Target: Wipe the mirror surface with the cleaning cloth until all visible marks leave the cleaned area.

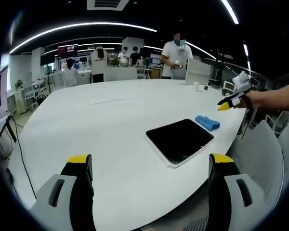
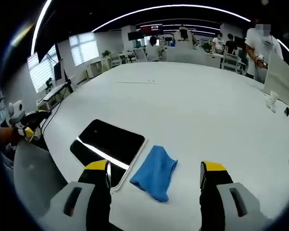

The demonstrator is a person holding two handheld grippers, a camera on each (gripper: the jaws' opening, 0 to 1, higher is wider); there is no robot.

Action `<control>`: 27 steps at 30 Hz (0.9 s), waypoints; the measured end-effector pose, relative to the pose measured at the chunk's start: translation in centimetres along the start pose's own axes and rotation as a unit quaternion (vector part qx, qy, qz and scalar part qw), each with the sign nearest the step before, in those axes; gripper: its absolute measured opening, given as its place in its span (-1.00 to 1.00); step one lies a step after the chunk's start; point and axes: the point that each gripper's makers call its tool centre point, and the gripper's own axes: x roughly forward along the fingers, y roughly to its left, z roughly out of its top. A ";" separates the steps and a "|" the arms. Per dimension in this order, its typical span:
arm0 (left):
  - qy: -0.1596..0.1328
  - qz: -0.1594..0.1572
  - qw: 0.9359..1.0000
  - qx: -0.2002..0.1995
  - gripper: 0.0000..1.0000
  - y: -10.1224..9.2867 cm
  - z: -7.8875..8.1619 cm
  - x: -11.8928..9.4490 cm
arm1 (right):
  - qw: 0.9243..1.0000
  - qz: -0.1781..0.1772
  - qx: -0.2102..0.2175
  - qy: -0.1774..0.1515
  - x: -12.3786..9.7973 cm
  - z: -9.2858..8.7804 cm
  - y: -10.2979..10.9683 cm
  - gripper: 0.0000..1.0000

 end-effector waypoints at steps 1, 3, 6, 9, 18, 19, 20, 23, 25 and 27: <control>0.001 0.001 1.000 0.001 0.98 -0.1 -0.1 0.1 | 1.000 0.004 0.001 0.003 0.3 -0.1 0.2 0.25; 0.007 0.012 1.000 0.012 0.98 -0.1 -0.3 0.4 | 0.999 0.015 0.000 0.036 1.7 -1.4 0.5 0.07; 0.005 0.002 1.000 0.005 0.98 -0.6 -0.4 0.9 | 0.998 0.011 0.004 0.055 3.3 -2.5 0.3 -0.10; 0.007 -0.005 1.000 0.008 0.98 -1.2 -0.4 1.2 | 0.998 0.000 0.010 0.065 4.5 -3.2 -0.1 -0.23; 0.028 -0.013 0.999 0.008 0.98 -2.6 -1.8 1.3 | 0.995 -0.028 0.004 0.091 6.0 -4.4 -0.5 -0.52; 0.033 -0.007 0.999 0.011 0.98 -2.4 -2.0 1.3 | 0.996 -0.028 0.000 0.088 6.1 -4.3 -0.4 -0.56; 0.033 0.005 0.999 0.012 0.98 -1.9 -2.1 1.4 | 0.996 -0.033 -0.002 0.087 6.3 -4.1 -0.5 -0.56; 0.033 0.002 0.999 0.016 0.98 -1.8 -1.8 1.4 | 0.994 -0.052 -0.010 0.093 6.6 -4.2 -0.9 -0.60; 0.037 -0.006 0.999 0.017 0.98 -2.0 -1.9 1.5 | 0.993 -0.057 0.001 0.100 6.6 -4.4 -0.9 -0.70; 0.038 -0.009 0.999 0.018 0.98 -2.0 -2.1 1.6 | 0.992 -0.066 -0.006 0.105 6.6 -4.4 -0.8 -0.71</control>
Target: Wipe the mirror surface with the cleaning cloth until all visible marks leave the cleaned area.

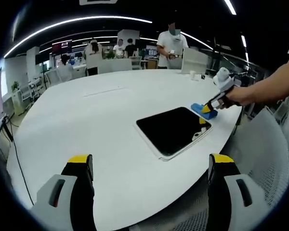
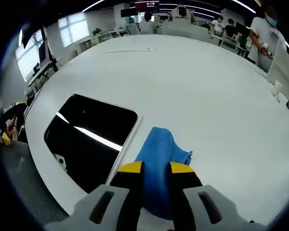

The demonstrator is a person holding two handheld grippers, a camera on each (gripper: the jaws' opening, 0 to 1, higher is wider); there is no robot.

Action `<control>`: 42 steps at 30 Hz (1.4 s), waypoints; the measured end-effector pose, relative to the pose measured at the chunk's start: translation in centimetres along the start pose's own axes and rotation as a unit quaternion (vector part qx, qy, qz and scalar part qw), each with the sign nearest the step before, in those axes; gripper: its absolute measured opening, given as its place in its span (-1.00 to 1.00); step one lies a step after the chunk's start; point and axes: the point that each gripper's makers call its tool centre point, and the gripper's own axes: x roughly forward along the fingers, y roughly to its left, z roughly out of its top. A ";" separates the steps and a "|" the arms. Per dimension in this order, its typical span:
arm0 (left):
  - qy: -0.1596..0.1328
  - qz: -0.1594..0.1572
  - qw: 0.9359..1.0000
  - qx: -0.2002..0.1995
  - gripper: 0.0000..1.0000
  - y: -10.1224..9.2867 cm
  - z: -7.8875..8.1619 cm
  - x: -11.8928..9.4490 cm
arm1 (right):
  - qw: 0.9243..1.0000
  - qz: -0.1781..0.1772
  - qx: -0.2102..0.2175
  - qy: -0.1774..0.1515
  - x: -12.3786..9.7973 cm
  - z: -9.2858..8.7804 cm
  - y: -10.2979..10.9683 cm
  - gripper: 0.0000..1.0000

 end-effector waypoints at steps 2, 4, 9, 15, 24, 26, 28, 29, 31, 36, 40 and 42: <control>0.001 0.000 1.000 -0.001 0.98 0.0 -0.3 0.2 | 1.000 -0.003 0.000 0.004 0.0 0.0 0.1 -0.73; -0.001 -0.009 1.000 0.005 0.98 -0.2 -0.6 0.2 | 1.000 0.003 -0.001 0.008 0.0 -0.1 0.3 -0.86; -0.003 -0.015 1.000 -0.004 0.98 -0.4 -0.7 0.3 | 1.000 -0.001 0.019 0.014 -0.1 -0.2 0.0 -0.95; 0.001 -0.016 1.000 -0.015 0.98 -0.4 -0.8 0.4 | 0.998 0.003 0.060 0.026 0.0 -0.3 0.1 -0.95; -0.002 -0.026 1.000 -0.012 0.98 -0.5 -0.9 0.5 | 0.996 0.003 0.088 0.022 0.1 -0.2 -0.3 -1.00; -0.002 -0.025 1.000 -0.010 0.98 -0.6 -0.9 0.6 | 0.995 0.005 0.100 0.018 0.1 -0.2 -0.4 -1.00; 0.002 -0.027 1.000 -0.009 0.98 -0.7 -1.1 0.6 | 0.993 0.008 0.114 0.021 0.0 -0.1 -0.5 -1.00; 0.006 -0.028 1.000 -0.009 0.98 -0.7 -1.3 0.8 | 0.992 0.011 0.121 0.021 -0.1 0.0 -0.5 -1.00; 0.008 -0.032 0.999 -0.015 0.98 -0.7 -1.5 0.9 | 0.991 0.016 0.132 0.008 -0.6 0.8 -0.7 -1.00; 0.008 -0.040 0.999 -0.016 0.98 -0.9 -1.6 1.1 | 0.991 0.025 0.133 -0.005 -1.7 2.4 -0.9 -1.00; -0.001 -0.029 0.999 -0.018 0.98 -0.6 -1.3 0.9 | 0.990 0.039 0.137 -0.014 -2.3 3.8 -0.2 -1.00; -0.002 -0.027 0.999 -0.017 0.98 -0.6 -1.3 0.9 | 0.987 0.052 0.149 -0.018 -2.3 4.6 0.5 -1.00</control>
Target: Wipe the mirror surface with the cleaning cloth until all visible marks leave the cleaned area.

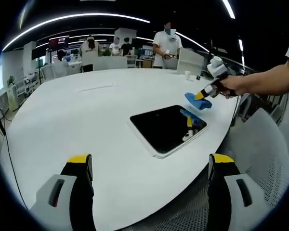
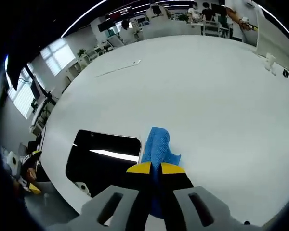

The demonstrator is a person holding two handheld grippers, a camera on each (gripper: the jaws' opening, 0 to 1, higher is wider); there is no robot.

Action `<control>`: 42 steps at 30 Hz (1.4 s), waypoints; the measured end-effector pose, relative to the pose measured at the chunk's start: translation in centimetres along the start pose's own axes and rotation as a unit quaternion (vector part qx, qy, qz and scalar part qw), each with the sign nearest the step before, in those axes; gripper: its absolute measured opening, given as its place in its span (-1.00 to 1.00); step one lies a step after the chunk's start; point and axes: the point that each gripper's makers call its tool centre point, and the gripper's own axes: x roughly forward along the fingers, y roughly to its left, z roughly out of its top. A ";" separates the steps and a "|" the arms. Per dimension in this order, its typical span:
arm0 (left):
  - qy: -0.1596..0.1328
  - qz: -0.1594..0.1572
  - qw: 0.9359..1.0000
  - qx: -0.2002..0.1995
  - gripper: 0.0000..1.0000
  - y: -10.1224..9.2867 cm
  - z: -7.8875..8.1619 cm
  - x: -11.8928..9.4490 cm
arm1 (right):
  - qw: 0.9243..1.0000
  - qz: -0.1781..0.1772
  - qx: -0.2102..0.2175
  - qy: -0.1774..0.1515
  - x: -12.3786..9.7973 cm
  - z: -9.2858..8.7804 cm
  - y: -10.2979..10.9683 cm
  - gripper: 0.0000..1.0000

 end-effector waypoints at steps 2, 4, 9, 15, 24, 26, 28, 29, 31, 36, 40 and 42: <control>-0.002 0.003 1.000 0.002 0.98 0.1 0.0 0.0 | 1.000 0.009 -0.002 0.005 0.5 0.3 0.9 -1.00; -0.003 0.003 1.000 -0.002 0.98 0.1 0.1 0.0 | 1.000 0.013 -0.007 0.007 1.2 0.6 1.9 -1.00; -0.002 0.004 1.000 0.003 0.98 0.1 0.0 -0.1 | 0.999 0.017 -0.021 0.026 3.6 0.6 3.4 -1.00; -0.002 0.003 1.000 -0.001 0.98 0.0 -0.1 -0.2 | 0.999 0.018 -0.010 0.034 5.3 0.2 3.8 -1.00; -0.004 0.007 1.000 -0.007 0.98 0.2 0.0 -0.2 | 0.999 -0.001 -0.027 0.041 6.5 0.1 3.6 -1.00; -0.001 0.004 1.000 -0.008 0.98 0.1 -0.1 -0.2 | 0.999 -0.002 -0.030 0.043 6.4 0.1 3.8 -1.00; 0.001 0.003 1.000 -0.007 0.98 0.0 -0.1 -0.2 | 0.999 0.001 -0.030 0.045 6.2 0.0 4.1 -1.00; 0.001 0.004 1.000 -0.008 0.98 0.1 -0.1 -0.2 | 0.998 0.000 -0.031 0.046 6.1 -0.1 4.2 -1.00; 0.000 0.007 1.000 -0.009 0.98 0.2 -0.1 -0.2 | 0.999 0.001 -0.027 0.047 6.2 0.0 4.2 -1.00; 0.001 0.003 1.000 -0.009 0.98 0.0 -0.1 -0.2 | 0.998 0.006 -0.030 0.047 6.3 -0.1 5.4 -1.00; -0.003 0.004 1.000 -0.011 0.98 0.1 0.0 -0.2 | 0.998 0.010 -0.025 0.048 6.6 0.0 6.1 -1.00; -0.011 0.001 1.000 -0.020 0.98 0.0 0.3 -0.2 | 0.998 0.014 -0.029 0.050 6.8 -0.1 6.8 -1.00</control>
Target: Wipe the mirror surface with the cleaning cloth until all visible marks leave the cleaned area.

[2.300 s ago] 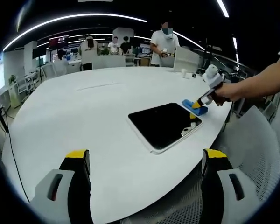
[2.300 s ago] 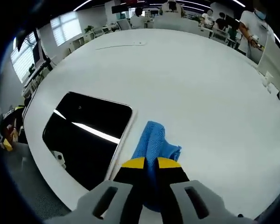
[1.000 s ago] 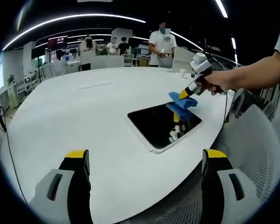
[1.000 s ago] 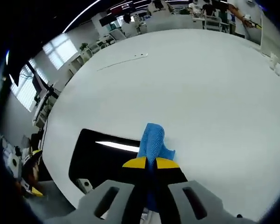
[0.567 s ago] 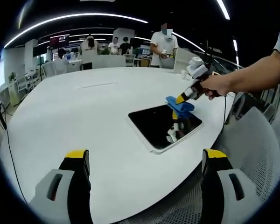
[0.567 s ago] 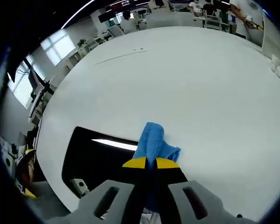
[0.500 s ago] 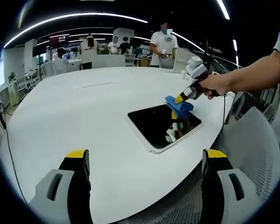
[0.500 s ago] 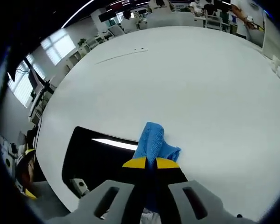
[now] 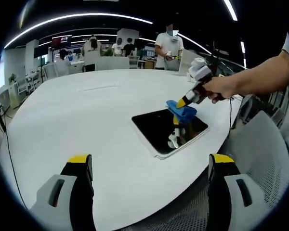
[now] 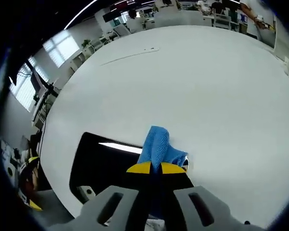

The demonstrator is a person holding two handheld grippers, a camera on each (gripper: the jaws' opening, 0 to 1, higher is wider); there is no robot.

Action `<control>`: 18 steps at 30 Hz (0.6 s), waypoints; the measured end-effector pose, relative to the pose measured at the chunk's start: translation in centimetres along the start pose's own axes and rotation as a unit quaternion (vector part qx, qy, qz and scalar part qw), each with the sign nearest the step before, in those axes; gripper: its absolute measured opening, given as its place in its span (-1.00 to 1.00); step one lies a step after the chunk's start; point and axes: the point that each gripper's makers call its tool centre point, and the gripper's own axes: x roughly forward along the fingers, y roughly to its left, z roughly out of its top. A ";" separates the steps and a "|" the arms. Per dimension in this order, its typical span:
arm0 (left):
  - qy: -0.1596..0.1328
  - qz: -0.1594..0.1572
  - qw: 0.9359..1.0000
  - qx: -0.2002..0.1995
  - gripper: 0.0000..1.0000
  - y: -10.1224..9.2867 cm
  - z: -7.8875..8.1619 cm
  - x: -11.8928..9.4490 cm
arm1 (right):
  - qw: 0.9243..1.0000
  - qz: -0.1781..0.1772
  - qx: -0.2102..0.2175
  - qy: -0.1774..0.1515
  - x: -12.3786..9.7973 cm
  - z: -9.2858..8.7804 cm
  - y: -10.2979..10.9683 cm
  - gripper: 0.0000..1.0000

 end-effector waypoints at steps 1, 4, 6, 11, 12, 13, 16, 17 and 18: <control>-0.011 -0.015 1.000 -0.002 0.98 -0.5 0.4 0.0 | 1.000 0.005 -0.002 0.003 0.1 0.0 0.5 -1.00; 0.007 -0.005 1.000 0.009 0.98 -0.2 -0.2 0.1 | 1.000 0.011 -0.003 0.006 0.6 0.2 1.3 -1.00; 0.010 -0.004 1.000 0.006 0.98 -0.2 -0.3 0.1 | 1.000 0.009 -0.005 0.005 0.9 0.3 1.8 -1.00; 0.003 -0.002 1.000 0.006 0.98 -0.1 -0.1 0.0 | 1.000 0.008 -0.016 0.004 1.6 0.8 3.1 -1.00; 0.004 0.000 1.000 0.009 0.98 0.1 -0.1 0.0 | 1.000 0.008 -0.014 0.004 1.8 0.9 3.4 -1.00; 0.004 0.001 1.000 0.009 0.98 0.1 -0.2 0.0 | 1.000 0.008 -0.014 0.005 1.9 1.0 3.6 -1.00; -0.002 0.003 1.000 0.005 0.98 0.3 0.0 -0.1 | 0.999 0.012 -0.028 0.012 2.4 1.1 4.6 -1.00; -0.002 0.003 1.000 0.005 0.98 0.3 0.0 -0.1 | 0.999 0.013 -0.033 0.014 2.5 1.1 4.9 -1.00; -0.001 0.003 1.000 0.006 0.98 0.3 0.0 0.0 | 0.999 0.015 -0.041 0.017 2.6 1.1 5.1 -1.00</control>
